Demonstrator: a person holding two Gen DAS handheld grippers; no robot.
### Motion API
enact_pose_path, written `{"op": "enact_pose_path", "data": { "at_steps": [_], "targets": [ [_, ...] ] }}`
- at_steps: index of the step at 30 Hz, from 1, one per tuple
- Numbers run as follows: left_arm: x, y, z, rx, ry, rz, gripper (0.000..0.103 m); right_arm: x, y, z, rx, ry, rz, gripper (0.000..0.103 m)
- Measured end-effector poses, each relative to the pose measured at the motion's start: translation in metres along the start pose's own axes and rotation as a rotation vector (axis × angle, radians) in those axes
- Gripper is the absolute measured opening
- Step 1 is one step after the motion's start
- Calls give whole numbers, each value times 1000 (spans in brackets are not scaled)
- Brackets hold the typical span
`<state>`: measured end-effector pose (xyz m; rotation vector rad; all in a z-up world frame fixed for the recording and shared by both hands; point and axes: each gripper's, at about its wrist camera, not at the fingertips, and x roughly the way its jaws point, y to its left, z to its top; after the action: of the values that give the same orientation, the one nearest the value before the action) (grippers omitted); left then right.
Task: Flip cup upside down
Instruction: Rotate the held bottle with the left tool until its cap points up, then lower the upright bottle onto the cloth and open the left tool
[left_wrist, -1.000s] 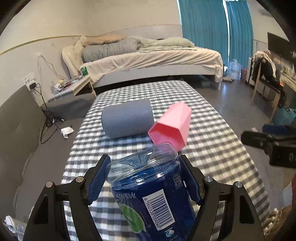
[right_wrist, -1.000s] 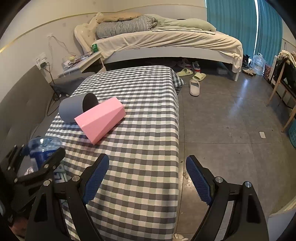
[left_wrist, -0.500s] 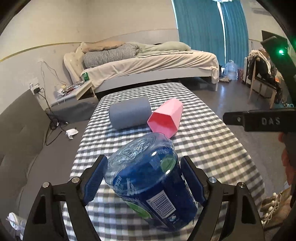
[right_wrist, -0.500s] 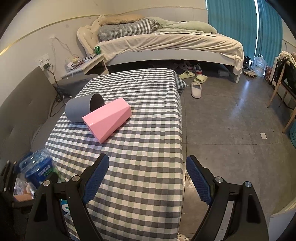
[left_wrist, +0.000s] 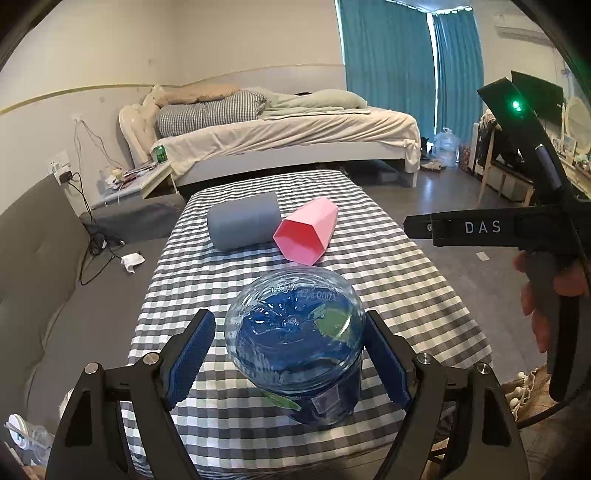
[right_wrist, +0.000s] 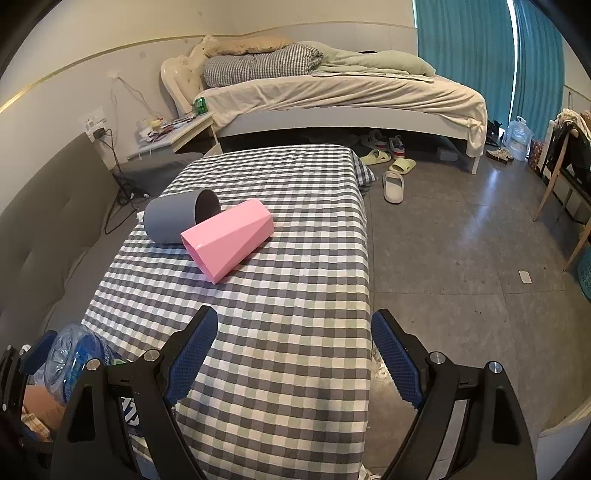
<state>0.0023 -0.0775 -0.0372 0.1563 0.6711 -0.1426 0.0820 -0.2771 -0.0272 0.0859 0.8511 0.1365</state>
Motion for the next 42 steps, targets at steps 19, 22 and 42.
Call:
{"op": "enact_pose_path", "data": {
  "at_steps": [19, 22, 42],
  "targets": [
    [53, -3, -7, -94, 32, -107, 67, -4, -10, -5, 11, 0, 1, 85],
    [72, -1, 7, -109, 19, -93, 67, -3, -14, -6, 23, 1, -1, 85],
    [75, 4, -10, -112, 74, -58, 85, 8, -10, -3, 15, 17, 25, 85]
  ]
}}
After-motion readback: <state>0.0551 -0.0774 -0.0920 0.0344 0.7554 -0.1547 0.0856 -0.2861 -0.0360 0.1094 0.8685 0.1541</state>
